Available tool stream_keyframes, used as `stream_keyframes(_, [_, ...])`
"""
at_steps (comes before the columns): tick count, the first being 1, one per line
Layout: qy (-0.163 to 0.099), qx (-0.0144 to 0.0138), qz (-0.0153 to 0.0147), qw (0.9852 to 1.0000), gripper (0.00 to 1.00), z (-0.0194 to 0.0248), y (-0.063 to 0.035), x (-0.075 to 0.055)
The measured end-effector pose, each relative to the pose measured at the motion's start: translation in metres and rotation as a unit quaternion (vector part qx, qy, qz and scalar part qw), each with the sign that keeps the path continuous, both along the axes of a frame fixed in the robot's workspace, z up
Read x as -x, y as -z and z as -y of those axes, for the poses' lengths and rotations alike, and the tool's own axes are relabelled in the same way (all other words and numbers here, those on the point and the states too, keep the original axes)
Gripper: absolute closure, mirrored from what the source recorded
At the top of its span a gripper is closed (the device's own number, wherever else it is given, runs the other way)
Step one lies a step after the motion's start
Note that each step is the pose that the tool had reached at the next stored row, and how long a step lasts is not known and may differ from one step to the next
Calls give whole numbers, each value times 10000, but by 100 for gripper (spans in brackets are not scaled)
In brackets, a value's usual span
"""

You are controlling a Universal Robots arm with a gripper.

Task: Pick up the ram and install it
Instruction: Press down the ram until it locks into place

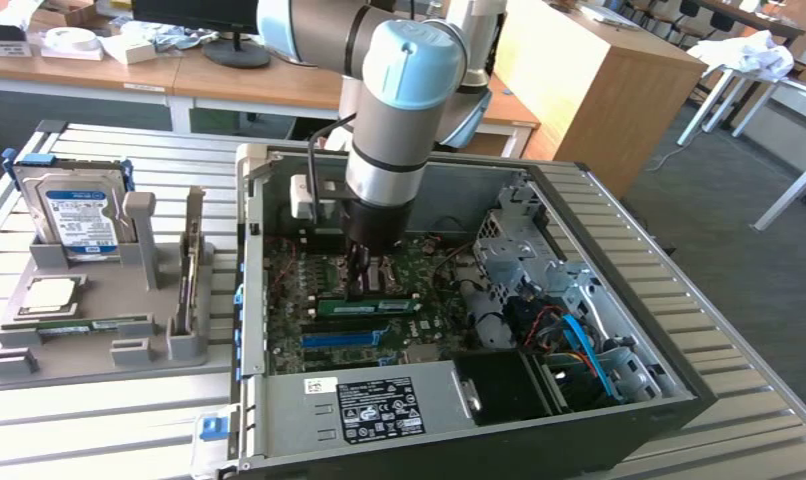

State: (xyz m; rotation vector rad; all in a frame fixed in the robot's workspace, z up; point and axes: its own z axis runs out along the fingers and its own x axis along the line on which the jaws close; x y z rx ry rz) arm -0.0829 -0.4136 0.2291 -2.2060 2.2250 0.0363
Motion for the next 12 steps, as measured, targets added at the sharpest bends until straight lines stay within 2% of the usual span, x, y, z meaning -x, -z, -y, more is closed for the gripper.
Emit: stream_keyframes(12, [0,-2,0,10000,90,1,14,0])
